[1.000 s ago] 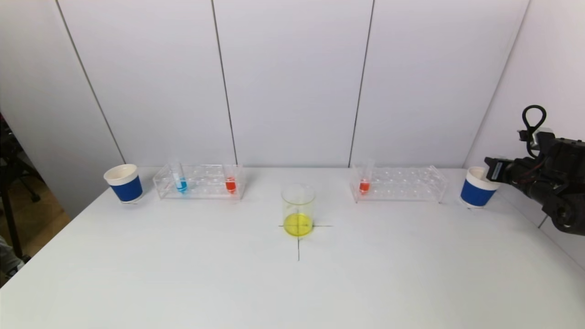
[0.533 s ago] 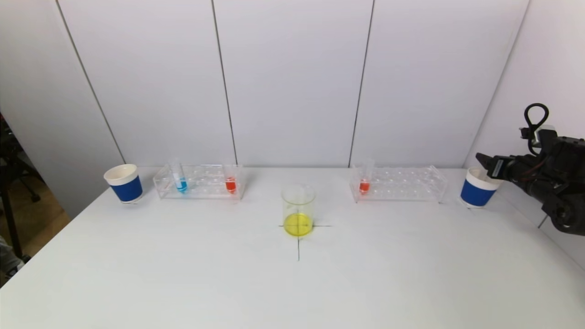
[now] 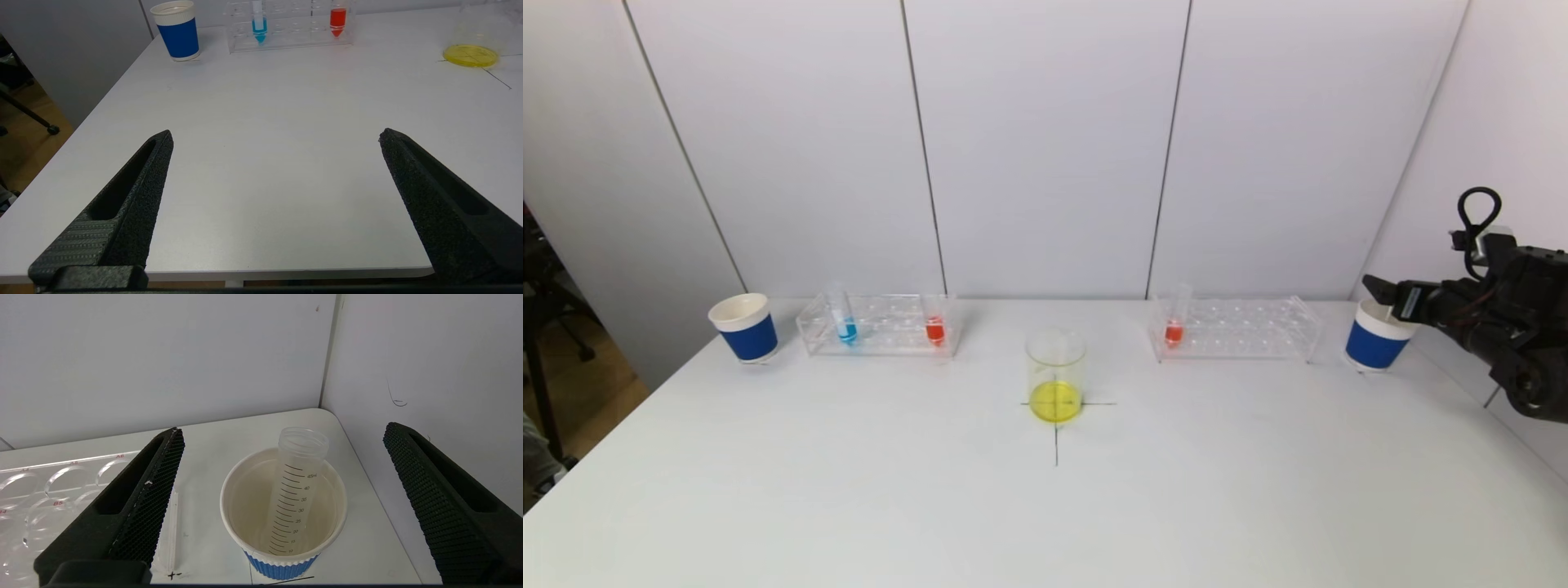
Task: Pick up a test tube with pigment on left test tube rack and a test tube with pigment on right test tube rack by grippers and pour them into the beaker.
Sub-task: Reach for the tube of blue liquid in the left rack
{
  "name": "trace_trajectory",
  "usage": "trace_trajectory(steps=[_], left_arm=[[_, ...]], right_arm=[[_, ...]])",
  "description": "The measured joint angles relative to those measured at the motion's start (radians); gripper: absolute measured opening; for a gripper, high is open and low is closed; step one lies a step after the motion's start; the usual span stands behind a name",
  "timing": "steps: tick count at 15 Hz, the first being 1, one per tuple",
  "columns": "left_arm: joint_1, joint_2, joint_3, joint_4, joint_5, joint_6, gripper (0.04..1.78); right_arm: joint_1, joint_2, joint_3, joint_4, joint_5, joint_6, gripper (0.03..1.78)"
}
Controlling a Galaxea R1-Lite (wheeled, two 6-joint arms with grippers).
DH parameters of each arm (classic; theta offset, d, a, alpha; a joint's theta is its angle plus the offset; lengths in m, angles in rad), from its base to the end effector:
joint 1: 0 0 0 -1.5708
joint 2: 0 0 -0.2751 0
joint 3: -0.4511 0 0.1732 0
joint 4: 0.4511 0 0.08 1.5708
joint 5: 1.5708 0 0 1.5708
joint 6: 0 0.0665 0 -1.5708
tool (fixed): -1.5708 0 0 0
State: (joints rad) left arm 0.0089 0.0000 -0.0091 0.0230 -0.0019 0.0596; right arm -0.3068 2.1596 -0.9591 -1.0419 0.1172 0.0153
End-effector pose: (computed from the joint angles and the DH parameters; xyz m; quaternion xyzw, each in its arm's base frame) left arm 0.0266 0.0001 0.0749 0.0298 0.0071 0.0033 0.9995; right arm 0.4064 -0.1206 0.0877 0.0243 0.0767 -0.0950 0.9922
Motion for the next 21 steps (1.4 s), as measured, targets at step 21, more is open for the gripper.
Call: trace_trajectory(steps=[21], left_arm=[[0.000, 0.000, 0.000, 0.000, 0.000, 0.000, 1.76]], right_arm=[[0.278, -0.761, 0.550, 0.004, -0.015, 0.013, 1.76]])
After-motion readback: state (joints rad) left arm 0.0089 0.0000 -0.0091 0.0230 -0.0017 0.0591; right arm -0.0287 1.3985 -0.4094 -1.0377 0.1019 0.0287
